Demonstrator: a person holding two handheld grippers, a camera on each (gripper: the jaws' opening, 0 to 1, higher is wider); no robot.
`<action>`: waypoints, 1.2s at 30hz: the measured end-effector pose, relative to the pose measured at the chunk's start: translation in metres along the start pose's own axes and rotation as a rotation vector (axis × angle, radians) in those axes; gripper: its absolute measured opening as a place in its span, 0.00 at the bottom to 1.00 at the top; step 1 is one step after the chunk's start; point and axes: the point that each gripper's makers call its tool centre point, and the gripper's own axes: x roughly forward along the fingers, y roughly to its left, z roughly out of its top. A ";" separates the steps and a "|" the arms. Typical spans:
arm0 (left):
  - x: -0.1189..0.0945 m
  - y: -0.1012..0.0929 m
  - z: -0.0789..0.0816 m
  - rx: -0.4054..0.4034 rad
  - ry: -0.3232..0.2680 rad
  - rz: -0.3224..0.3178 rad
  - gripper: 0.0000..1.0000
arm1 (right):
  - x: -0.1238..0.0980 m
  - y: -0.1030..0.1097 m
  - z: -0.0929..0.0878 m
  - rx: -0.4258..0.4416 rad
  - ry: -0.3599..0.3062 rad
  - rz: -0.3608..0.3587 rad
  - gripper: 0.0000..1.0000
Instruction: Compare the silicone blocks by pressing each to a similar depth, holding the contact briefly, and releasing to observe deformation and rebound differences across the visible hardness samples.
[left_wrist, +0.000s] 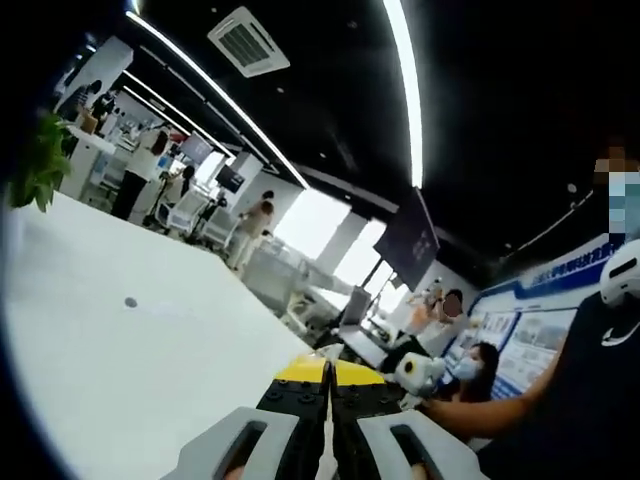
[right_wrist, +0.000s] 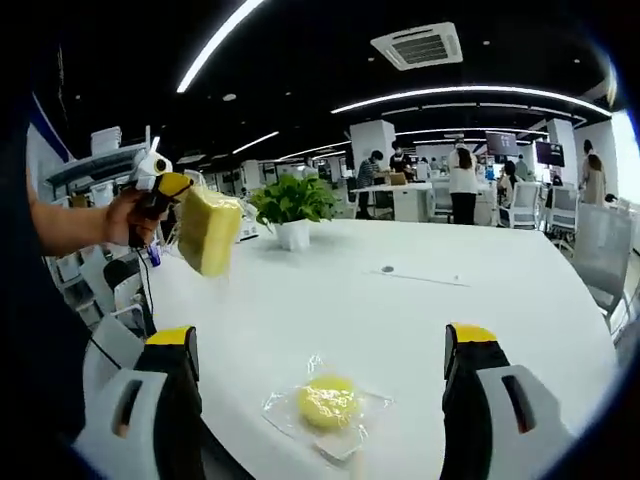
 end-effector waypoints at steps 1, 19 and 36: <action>-0.001 0.001 0.000 -0.003 -0.002 0.003 0.00 | -0.004 -0.003 -0.005 0.002 0.002 -0.008 0.96; -0.001 0.013 -0.014 -0.075 0.014 0.024 0.00 | -0.028 -0.017 -0.053 0.037 0.068 -0.081 0.96; -0.004 0.039 -0.038 -0.119 0.040 0.074 0.00 | -0.028 -0.021 -0.053 0.054 0.055 -0.087 0.96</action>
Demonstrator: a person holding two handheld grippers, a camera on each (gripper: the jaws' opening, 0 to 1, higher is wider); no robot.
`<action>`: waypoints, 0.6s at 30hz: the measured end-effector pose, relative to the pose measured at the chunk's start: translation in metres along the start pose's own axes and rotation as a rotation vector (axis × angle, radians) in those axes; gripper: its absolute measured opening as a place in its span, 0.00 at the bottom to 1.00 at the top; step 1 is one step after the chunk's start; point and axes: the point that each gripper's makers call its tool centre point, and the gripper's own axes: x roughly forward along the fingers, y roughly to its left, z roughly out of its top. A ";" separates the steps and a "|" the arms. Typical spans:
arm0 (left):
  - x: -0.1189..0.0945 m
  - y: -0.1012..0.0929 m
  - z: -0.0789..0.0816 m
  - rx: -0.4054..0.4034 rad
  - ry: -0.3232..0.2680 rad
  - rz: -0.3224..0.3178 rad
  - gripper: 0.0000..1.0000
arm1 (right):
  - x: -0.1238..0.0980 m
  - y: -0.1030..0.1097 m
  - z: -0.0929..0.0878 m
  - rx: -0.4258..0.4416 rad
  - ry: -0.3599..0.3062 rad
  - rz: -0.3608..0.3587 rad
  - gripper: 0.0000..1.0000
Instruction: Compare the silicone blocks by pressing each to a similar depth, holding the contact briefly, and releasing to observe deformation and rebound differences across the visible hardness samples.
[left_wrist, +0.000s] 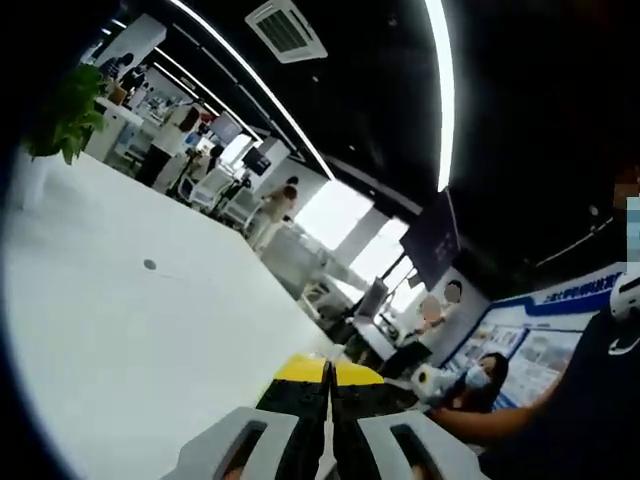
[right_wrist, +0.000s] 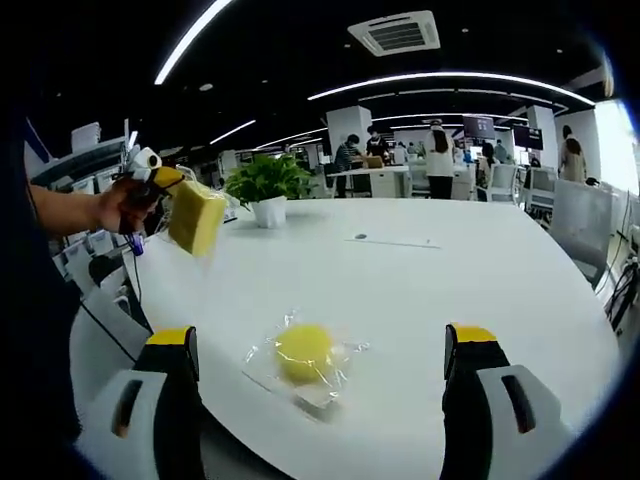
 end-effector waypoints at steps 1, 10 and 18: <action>0.000 0.001 -0.002 -0.005 0.002 0.002 0.00 | 0.000 0.000 0.000 0.000 0.001 0.000 0.96; 0.001 0.015 -0.015 -0.047 0.017 0.022 0.00 | -0.001 -0.001 -0.002 0.008 0.007 -0.002 0.96; 0.004 0.028 -0.028 -0.080 0.025 0.043 0.00 | -0.001 0.000 -0.005 0.019 0.014 -0.004 0.96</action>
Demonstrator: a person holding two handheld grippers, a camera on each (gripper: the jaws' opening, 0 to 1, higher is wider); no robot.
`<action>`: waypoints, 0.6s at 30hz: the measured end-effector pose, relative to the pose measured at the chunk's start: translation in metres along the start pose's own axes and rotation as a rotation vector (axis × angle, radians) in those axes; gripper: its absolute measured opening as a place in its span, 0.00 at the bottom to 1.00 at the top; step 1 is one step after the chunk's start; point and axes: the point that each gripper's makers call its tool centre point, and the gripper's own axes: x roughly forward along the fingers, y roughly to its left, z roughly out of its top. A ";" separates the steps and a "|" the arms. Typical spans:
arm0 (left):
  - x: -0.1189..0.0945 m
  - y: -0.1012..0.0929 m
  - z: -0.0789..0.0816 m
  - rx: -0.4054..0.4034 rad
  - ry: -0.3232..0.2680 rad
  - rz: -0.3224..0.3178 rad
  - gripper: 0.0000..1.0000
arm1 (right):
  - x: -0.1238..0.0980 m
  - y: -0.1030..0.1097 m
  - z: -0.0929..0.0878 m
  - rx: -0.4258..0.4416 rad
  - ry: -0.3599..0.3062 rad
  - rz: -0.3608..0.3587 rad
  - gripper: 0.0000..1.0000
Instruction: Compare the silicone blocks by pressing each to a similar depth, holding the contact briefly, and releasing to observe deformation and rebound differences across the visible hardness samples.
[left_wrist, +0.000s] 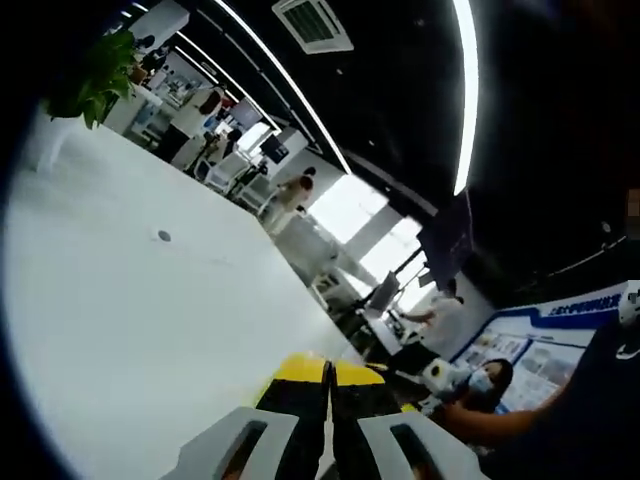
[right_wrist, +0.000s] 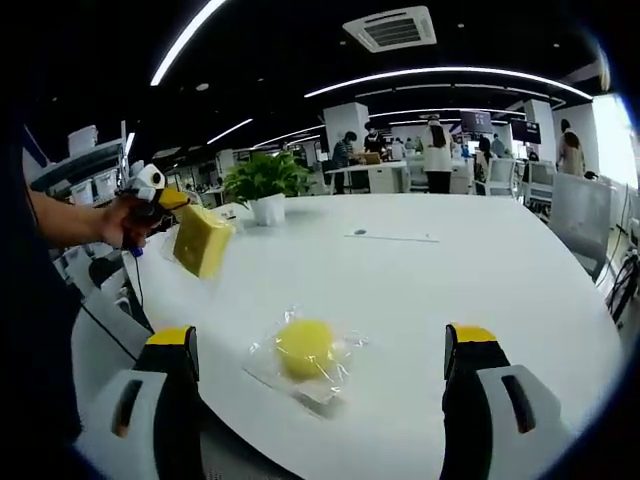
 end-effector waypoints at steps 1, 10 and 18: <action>0.000 0.002 -0.002 -0.004 0.002 0.004 0.00 | 0.000 0.000 0.000 0.001 0.000 0.000 0.96; 0.003 0.022 -0.018 -0.044 0.028 0.034 0.00 | -0.001 -0.001 -0.004 0.006 0.007 -0.006 0.96; 0.004 0.038 -0.031 -0.073 0.051 0.063 0.00 | -0.002 0.000 -0.009 0.019 0.015 -0.010 0.96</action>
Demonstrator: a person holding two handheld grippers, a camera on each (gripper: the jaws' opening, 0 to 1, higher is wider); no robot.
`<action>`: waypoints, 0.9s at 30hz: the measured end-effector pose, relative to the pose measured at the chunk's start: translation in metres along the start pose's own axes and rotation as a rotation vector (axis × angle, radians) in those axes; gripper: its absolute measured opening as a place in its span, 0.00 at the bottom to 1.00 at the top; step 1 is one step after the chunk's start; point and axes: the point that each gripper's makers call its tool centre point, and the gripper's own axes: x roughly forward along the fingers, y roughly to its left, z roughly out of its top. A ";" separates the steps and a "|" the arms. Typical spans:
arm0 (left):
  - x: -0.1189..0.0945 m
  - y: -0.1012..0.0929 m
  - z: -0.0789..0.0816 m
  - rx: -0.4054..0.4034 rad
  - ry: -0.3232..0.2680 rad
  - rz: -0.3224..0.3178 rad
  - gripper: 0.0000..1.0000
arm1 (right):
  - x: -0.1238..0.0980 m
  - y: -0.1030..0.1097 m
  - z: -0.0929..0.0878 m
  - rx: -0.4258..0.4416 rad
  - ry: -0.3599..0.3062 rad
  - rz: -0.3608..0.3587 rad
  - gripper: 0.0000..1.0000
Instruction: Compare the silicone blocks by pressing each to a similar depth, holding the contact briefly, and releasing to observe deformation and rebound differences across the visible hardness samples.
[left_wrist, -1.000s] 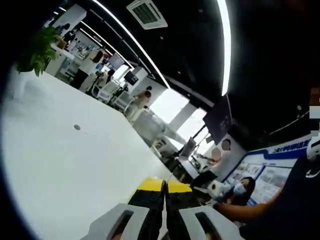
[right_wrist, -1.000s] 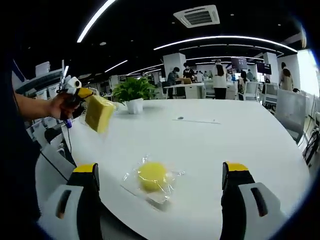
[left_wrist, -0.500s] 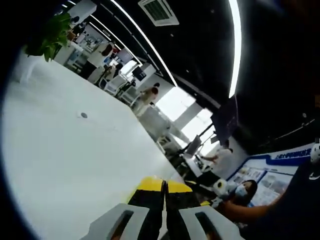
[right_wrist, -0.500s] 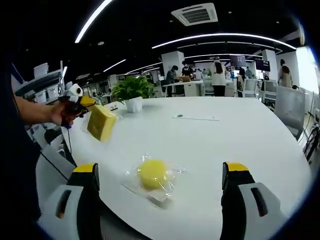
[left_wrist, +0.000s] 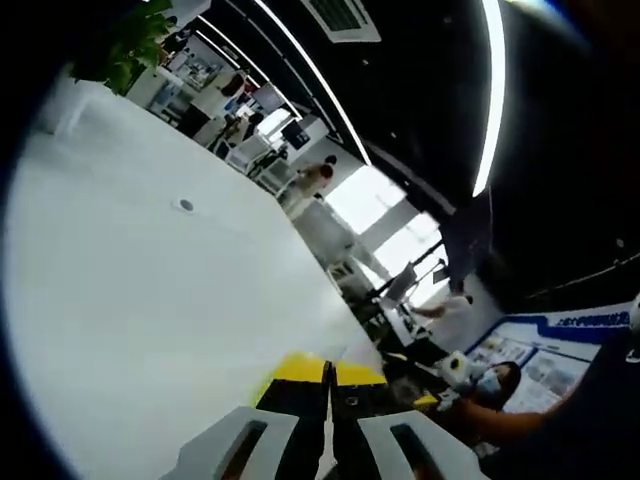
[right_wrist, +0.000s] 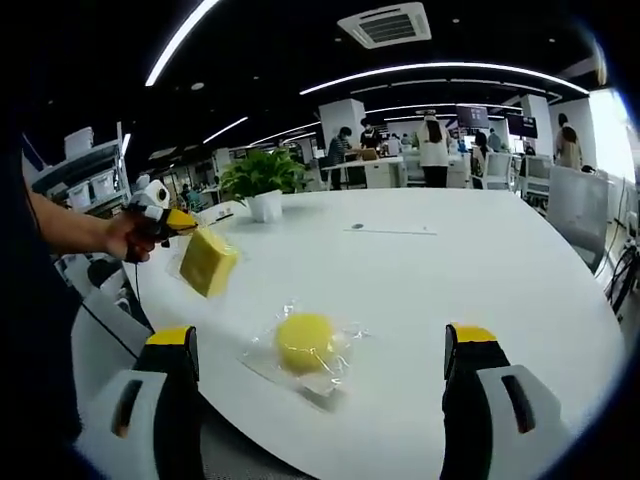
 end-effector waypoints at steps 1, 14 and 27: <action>0.001 0.002 -0.002 -0.001 0.006 0.005 0.00 | 0.000 0.001 0.000 0.001 0.001 0.000 0.96; 0.008 0.027 -0.007 -0.048 0.026 0.036 0.00 | -0.001 0.002 -0.006 0.015 0.013 -0.004 0.96; 0.005 0.059 -0.006 -0.087 0.008 0.091 0.00 | -0.003 0.000 -0.006 0.025 0.014 -0.013 0.96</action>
